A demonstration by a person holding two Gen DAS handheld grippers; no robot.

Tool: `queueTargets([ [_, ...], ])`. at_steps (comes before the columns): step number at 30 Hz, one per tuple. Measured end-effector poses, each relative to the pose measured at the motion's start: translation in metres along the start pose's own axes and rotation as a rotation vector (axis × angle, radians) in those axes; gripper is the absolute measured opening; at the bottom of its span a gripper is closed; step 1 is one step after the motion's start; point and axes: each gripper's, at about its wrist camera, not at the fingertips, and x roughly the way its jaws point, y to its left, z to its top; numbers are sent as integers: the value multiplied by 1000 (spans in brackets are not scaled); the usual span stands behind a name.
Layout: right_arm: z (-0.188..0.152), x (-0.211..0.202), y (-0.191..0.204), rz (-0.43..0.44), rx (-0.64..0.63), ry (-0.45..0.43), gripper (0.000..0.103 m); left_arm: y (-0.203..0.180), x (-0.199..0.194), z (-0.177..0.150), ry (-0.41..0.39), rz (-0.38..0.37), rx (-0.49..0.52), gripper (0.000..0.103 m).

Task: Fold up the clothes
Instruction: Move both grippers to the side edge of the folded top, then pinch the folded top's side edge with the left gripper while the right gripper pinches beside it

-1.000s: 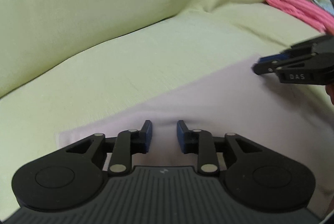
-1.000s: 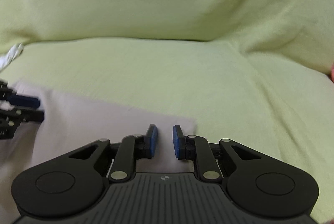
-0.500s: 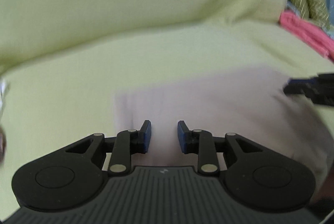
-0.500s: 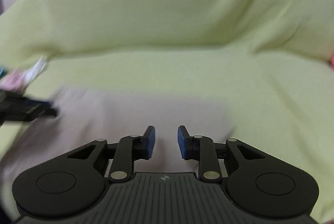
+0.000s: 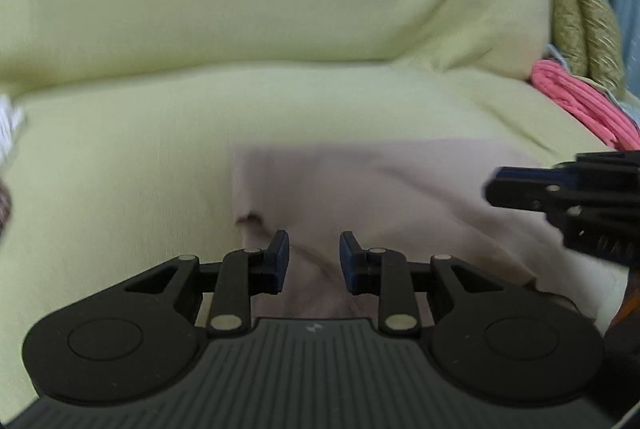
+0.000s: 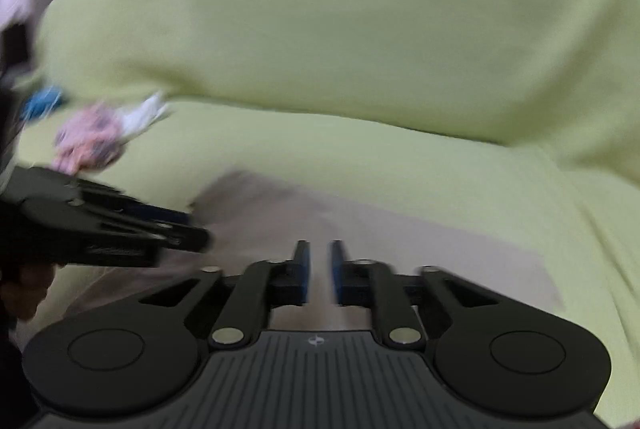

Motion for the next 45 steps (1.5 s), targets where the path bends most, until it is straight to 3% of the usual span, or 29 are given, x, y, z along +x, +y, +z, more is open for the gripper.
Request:
queueTargets([
  [2,-9,25,-7,10,56,126,0,9,5,2,0,-71,-50,18],
  [5,-9,32,-16,21,126,154,0,16,6,3,-24,-102,9,19],
  [6,-4,36,-16,21,112,187,0,15,6,2,-24,-84,66,18],
  [8,11,41,-14,23,87,275,0,17,12,9,2,-83,87,18],
  [10,27,45,-13,25,94,366,0,21,9,27,67,-75,97,18],
  [12,39,44,-14,3,147,407,2,23,-4,44,129,-43,176,18],
  [14,48,31,7,-37,153,401,9,23,-12,67,194,-42,304,19],
  [16,63,17,23,-81,138,389,9,30,-28,81,211,-42,473,19],
  [21,80,-7,69,-195,288,438,13,48,-29,74,189,-172,1011,21],
  [23,75,-13,91,-274,402,441,17,57,-25,58,127,-248,1270,20],
  [25,67,-15,110,-350,529,444,19,71,-26,41,-6,-346,1526,21],
  [28,57,-10,135,-388,697,457,19,91,-24,32,-125,-479,1747,23],
  [31,55,-6,155,-419,704,427,28,108,-13,19,-242,-534,1943,23],
  [37,39,5,170,-509,735,416,32,116,28,2,-376,-562,2099,27],
  [40,32,2,184,-549,701,423,39,124,48,-3,-482,-539,2196,31],
  [45,14,3,203,-556,699,454,40,143,67,-10,-614,-534,2309,37],
])
